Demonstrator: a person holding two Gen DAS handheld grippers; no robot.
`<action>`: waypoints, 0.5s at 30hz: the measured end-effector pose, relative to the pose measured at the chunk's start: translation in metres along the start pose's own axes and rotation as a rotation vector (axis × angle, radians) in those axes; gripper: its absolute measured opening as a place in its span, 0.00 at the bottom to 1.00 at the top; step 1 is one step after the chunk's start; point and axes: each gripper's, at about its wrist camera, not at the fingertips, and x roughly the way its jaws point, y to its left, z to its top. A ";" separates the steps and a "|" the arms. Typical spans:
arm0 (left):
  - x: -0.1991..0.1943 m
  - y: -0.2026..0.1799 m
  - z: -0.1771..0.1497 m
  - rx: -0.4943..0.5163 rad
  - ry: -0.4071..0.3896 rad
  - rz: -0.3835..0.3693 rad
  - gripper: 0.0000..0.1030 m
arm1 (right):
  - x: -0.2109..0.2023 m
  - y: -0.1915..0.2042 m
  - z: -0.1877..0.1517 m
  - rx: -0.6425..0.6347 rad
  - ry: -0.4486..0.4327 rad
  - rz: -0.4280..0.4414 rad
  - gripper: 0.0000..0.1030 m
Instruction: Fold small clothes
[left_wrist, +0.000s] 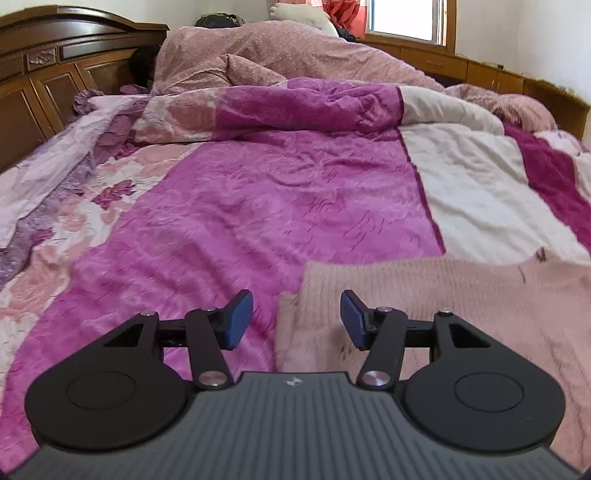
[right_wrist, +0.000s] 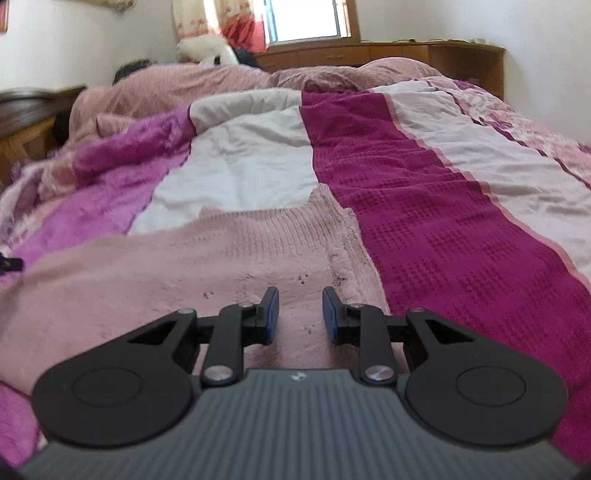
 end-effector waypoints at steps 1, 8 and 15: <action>0.005 0.000 0.002 -0.010 0.006 -0.018 0.59 | -0.003 0.000 -0.002 0.011 0.000 0.003 0.27; 0.051 -0.010 0.000 0.007 0.083 -0.007 0.52 | 0.001 0.000 -0.013 -0.008 0.016 0.018 0.27; 0.063 -0.016 -0.005 0.098 0.018 0.155 0.44 | 0.003 -0.003 -0.015 0.015 0.014 0.026 0.27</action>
